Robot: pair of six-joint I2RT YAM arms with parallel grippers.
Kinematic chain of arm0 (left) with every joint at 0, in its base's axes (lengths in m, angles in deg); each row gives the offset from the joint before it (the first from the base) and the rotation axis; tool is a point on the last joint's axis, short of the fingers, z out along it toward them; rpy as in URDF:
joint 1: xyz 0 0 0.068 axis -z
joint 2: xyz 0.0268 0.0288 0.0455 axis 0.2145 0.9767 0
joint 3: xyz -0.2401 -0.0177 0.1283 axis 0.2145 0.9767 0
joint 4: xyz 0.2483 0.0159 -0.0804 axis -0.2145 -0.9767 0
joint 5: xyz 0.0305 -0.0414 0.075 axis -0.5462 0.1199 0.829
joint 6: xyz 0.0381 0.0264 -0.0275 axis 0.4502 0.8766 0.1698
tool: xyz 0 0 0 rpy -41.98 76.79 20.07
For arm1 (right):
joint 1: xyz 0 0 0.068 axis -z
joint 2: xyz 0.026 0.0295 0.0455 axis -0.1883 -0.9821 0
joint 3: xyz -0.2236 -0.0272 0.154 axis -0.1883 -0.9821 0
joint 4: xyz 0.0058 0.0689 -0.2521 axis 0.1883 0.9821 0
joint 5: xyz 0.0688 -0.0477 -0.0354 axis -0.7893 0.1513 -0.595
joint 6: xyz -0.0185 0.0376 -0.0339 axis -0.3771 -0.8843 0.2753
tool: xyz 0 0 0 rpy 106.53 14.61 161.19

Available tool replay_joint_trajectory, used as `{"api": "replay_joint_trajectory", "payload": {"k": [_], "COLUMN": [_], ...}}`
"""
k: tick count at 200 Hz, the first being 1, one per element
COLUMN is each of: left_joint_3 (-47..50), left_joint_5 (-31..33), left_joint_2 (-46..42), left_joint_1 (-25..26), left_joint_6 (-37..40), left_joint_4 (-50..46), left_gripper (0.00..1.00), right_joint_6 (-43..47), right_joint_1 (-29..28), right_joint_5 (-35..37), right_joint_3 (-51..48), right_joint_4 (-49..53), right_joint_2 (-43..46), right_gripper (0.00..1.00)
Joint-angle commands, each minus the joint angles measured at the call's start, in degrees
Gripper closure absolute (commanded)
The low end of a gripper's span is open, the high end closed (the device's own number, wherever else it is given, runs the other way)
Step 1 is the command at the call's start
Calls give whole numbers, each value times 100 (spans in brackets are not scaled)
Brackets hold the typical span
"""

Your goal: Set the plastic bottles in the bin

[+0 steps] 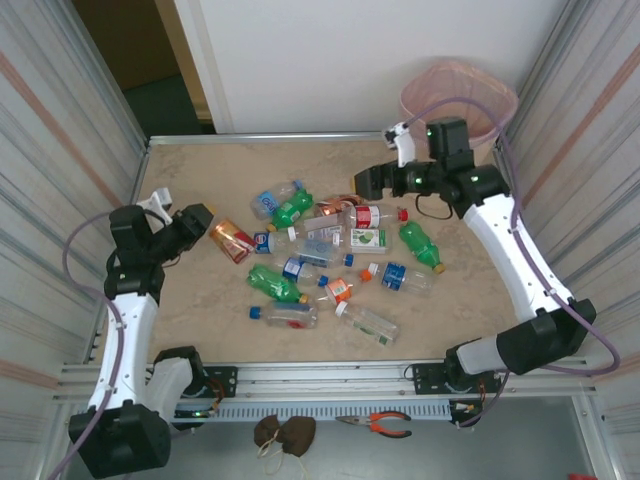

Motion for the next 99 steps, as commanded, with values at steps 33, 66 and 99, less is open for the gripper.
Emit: {"api": "replay_joint_trajectory", "payload": {"k": [33, 66, 99], "left_joint_3": [-1124, -1469, -1953], "left_joint_5": [-1094, -1747, -2366], "left_joint_2": [128, 309, 632], "left_joint_1": [1079, 1694, 2264], "left_joint_6": [1394, 2174, 2934], "left_joint_4": [1242, 1878, 2070], "left_gripper": [85, 91, 95], "right_joint_6": [-394, -455, -219], "right_joint_1": [-752, -1034, -1161], "right_joint_5": [-1230, -1742, -2645], "right_joint_3": [-491, -486, -429], "right_joint_4": [-1828, -2401, -2885], "right_joint_2": [295, 199, 97], "right_gripper": [9, 8, 4]}}
